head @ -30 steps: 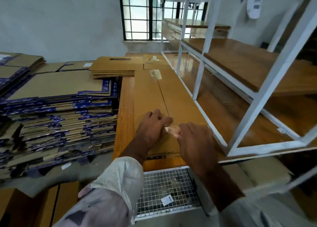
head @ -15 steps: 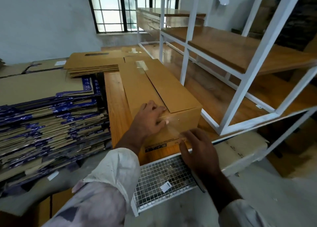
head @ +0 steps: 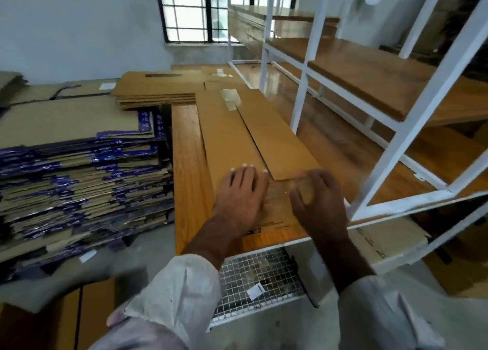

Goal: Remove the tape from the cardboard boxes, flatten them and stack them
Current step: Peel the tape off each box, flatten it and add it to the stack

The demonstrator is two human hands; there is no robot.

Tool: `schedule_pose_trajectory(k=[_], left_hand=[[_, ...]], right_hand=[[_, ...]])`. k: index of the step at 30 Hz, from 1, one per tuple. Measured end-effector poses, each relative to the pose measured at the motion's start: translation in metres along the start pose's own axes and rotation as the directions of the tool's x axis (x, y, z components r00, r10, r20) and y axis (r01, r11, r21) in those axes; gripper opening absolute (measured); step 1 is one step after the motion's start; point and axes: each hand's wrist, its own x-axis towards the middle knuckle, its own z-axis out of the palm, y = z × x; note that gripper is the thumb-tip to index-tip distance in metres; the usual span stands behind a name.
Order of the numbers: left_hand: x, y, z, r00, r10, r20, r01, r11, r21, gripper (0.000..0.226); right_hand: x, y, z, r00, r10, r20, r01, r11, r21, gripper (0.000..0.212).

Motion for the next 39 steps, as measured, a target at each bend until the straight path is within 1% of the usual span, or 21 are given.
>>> schedule_pose_trajectory(k=[1,3,5,6,7,8,9,10,11,13,15,17,19,20,22,24,27,30,33,36,39], left_hand=[[-0.001,0.001,-0.001,0.997,0.009,0.073,-0.01,1.0,0.009,0.086],[0.0,-0.004,-0.007,0.983,0.028,0.183,-0.02,0.999,-0.046,0.099],[0.008,-0.015,-0.017,0.973,0.036,0.23,0.026,0.964,-0.263,0.091],[0.014,-0.022,-0.023,0.973,0.02,0.229,0.077,0.911,-0.406,0.082],[0.02,-0.03,-0.028,0.977,-0.027,0.21,0.14,0.828,-0.542,0.074],[0.028,-0.037,-0.031,0.978,-0.101,0.185,0.198,0.732,-0.651,0.065],[0.038,-0.044,-0.033,0.963,-0.2,0.179,0.268,0.665,-0.698,0.056],[0.048,-0.05,-0.034,0.932,-0.307,0.191,0.352,0.651,-0.673,0.049],[0.059,-0.057,-0.032,0.889,-0.405,0.214,0.448,0.677,-0.583,0.047],[0.078,-0.069,-0.027,0.787,-0.541,0.297,0.617,0.68,-0.396,0.057],[0.093,-0.073,-0.026,0.701,-0.609,0.37,0.712,0.631,-0.31,0.066],[0.103,-0.08,-0.025,0.635,-0.669,0.386,0.77,0.591,-0.242,0.069],[0.107,-0.088,-0.028,0.595,-0.689,0.413,0.799,0.562,-0.213,0.068],[0.108,-0.094,-0.027,0.596,-0.668,0.446,0.798,0.554,-0.236,0.067],[0.108,-0.106,-0.029,0.595,-0.613,0.52,0.794,0.547,-0.264,0.07],[0.107,-0.12,-0.032,0.588,-0.588,0.556,0.782,0.588,-0.205,0.078],[0.104,-0.137,-0.041,0.569,-0.568,0.595,0.771,0.62,-0.145,0.08],[0.09,-0.152,-0.046,0.545,-0.574,0.611,0.777,0.619,-0.113,0.082],[0.076,-0.163,-0.043,0.582,-0.571,0.579,0.737,0.672,-0.078,0.068],[0.061,-0.172,-0.028,0.647,-0.558,0.52,0.675,0.736,-0.051,0.051],[0.038,-0.177,-0.017,0.713,-0.541,0.446,0.639,0.763,-0.097,0.05]], right_hand=[[0.018,0.009,0.006,1.0,-0.013,0.016,0.013,0.999,-0.042,0.027],[0.055,0.025,0.016,0.988,0.032,0.149,-0.017,0.995,-0.101,0.032],[0.087,0.038,0.024,0.931,0.149,0.335,-0.122,0.988,-0.099,0.038],[0.102,0.043,0.026,0.888,0.19,0.419,-0.169,0.982,-0.087,0.044],[0.114,0.048,0.029,0.846,0.209,0.491,-0.199,0.977,-0.073,0.049],[0.126,0.052,0.03,0.81,0.208,0.549,-0.207,0.976,-0.066,0.052],[0.135,0.054,0.031,0.777,0.198,0.598,-0.207,0.977,-0.055,0.054],[0.144,0.055,0.03,0.747,0.181,0.64,-0.202,0.978,-0.041,0.055],[0.152,0.056,0.03,0.721,0.163,0.674,-0.201,0.979,-0.021,0.059],[0.167,0.058,0.03,0.679,0.133,0.722,-0.192,0.981,0.0,0.068],[0.177,0.064,0.033,0.649,0.113,0.753,-0.148,0.989,-0.021,0.077],[0.183,0.071,0.04,0.616,0.107,0.78,-0.08,0.994,-0.073,0.086],[0.185,0.075,0.043,0.591,0.087,0.802,-0.015,0.995,-0.097,0.097],[0.183,0.074,0.041,0.577,0.065,0.814,0.004,0.997,-0.083,0.095],[0.172,0.069,0.033,0.558,-0.011,0.83,0.008,1.0,0.008,0.079],[0.151,0.062,0.029,0.56,-0.092,0.824,0.006,0.994,0.107,0.071],[0.112,0.036,0.04,0.609,-0.182,0.772,0.028,0.978,0.208,0.073],[0.081,-0.005,0.054,0.63,-0.243,0.738,0.013,0.953,0.303,0.063],[0.06,-0.045,0.063,0.638,-0.334,0.694,0.06,0.92,0.387,0.052],[0.045,-0.079,0.073,0.635,-0.371,0.677,0.114,0.912,0.393,0.039],[0.034,-0.105,0.078,0.646,-0.361,0.673,0.156,0.925,0.347,0.038]])
